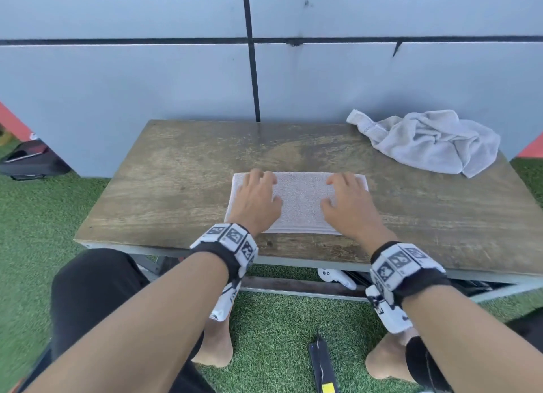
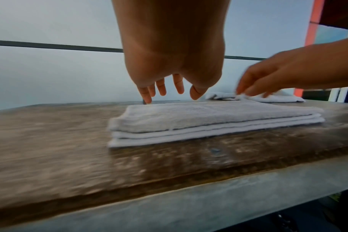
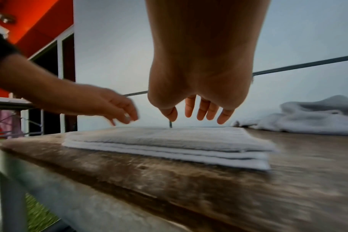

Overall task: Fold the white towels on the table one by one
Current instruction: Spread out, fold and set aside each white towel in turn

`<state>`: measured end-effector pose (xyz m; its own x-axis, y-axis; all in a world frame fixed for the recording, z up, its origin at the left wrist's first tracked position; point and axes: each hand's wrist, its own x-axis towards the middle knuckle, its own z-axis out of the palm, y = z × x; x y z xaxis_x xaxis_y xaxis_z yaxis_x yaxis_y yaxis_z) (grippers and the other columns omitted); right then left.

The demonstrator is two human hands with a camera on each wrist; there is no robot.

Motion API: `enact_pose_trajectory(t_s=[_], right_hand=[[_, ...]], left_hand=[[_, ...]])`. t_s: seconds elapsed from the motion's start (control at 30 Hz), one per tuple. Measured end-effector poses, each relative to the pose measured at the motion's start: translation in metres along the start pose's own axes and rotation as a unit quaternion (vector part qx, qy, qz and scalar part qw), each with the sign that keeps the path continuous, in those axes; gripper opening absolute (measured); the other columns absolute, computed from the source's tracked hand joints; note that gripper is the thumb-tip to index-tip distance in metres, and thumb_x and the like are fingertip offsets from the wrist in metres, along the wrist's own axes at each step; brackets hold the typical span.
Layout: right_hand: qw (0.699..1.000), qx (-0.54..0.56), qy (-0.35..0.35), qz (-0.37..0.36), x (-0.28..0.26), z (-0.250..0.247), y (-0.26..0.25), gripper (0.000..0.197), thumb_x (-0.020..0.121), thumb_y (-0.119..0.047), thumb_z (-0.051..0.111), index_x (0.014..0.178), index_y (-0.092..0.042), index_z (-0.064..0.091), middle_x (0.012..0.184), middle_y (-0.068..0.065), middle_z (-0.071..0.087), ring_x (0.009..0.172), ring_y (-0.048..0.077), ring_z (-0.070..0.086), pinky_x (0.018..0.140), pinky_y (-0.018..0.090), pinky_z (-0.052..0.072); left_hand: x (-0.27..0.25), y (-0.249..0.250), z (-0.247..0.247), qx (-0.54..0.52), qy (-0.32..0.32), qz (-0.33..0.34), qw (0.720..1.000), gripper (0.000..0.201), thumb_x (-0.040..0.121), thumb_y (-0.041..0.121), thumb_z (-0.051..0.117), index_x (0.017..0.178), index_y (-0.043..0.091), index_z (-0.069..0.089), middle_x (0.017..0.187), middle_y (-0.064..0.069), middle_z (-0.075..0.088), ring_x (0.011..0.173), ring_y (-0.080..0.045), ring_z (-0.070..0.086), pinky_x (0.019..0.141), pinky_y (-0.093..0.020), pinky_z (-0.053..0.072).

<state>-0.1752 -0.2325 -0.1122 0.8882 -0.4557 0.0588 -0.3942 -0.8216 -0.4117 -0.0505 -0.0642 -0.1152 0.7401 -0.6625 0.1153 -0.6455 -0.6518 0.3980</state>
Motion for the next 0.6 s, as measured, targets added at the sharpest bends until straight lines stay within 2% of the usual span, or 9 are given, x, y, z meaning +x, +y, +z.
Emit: enact_pose_trajectory(t_s=[0.07,0.13,0.23,0.3,0.37,0.6], right_hand=[[0.999,-0.022,-0.032,-0.026,0.01,0.015,-0.016,0.046,0.098,-0.025,0.047,0.142,-0.011,0.039,0.152,0.008,0.034,0.14,0.025,0.03,0.111,0.045,0.032],[0.996,-0.029,-0.073,-0.03,0.021,0.027,-0.025,0.057,0.101,-0.028,0.044,0.153,-0.011,0.025,0.165,0.007,0.015,0.152,0.025,0.014,0.12,0.046,0.019],[0.985,-0.044,-0.165,-0.013,0.031,0.042,-0.022,0.072,0.103,-0.039,0.036,0.16,-0.016,-0.003,0.168,0.0,-0.011,0.154,0.017,-0.011,0.124,0.045,-0.001],[0.979,-0.065,-0.191,-0.007,0.034,0.048,-0.016,0.065,0.106,-0.043,0.019,0.159,-0.022,-0.012,0.166,-0.005,-0.021,0.151,0.012,-0.021,0.123,0.046,-0.01],[0.979,-0.075,-0.188,-0.007,0.035,0.05,-0.011,0.061,0.105,-0.046,0.011,0.158,-0.026,-0.013,0.165,-0.009,-0.023,0.15,0.01,-0.024,0.122,0.046,-0.014],[0.981,-0.079,-0.176,-0.011,0.036,0.05,-0.008,0.062,0.104,-0.052,0.009,0.159,-0.03,-0.011,0.165,-0.01,-0.021,0.151,0.01,-0.022,0.123,0.047,-0.012]], left_hand=[[0.01,0.015,0.013,0.006,-0.028,0.017,0.999,0.041,0.096,0.02,0.05,0.136,0.011,0.046,0.146,-0.008,0.04,0.135,-0.023,0.036,0.111,-0.041,0.037],[0.02,0.024,0.023,0.011,-0.05,0.028,0.998,0.043,0.1,0.02,0.041,0.142,0.009,0.042,0.157,-0.011,0.031,0.147,-0.027,0.025,0.118,-0.046,0.029],[0.026,0.02,0.039,0.011,-0.104,0.028,0.994,0.051,0.106,0.03,0.024,0.156,0.016,0.023,0.166,-0.004,0.015,0.154,-0.023,0.007,0.124,-0.044,0.011],[0.024,0.012,0.049,0.041,-0.131,0.025,0.99,0.056,0.107,0.038,0.015,0.16,0.022,0.007,0.168,0.003,0.0,0.154,-0.017,-0.004,0.125,-0.042,-0.001],[0.023,0.004,0.056,0.062,-0.124,0.026,0.99,0.057,0.106,0.043,0.01,0.16,0.025,0.001,0.167,0.008,-0.007,0.153,-0.013,-0.012,0.124,-0.042,-0.007],[0.024,-0.003,0.06,0.067,-0.084,0.034,0.994,0.055,0.106,0.044,0.008,0.16,0.03,0.005,0.167,0.009,-0.004,0.153,-0.012,-0.01,0.125,-0.04,-0.006]])
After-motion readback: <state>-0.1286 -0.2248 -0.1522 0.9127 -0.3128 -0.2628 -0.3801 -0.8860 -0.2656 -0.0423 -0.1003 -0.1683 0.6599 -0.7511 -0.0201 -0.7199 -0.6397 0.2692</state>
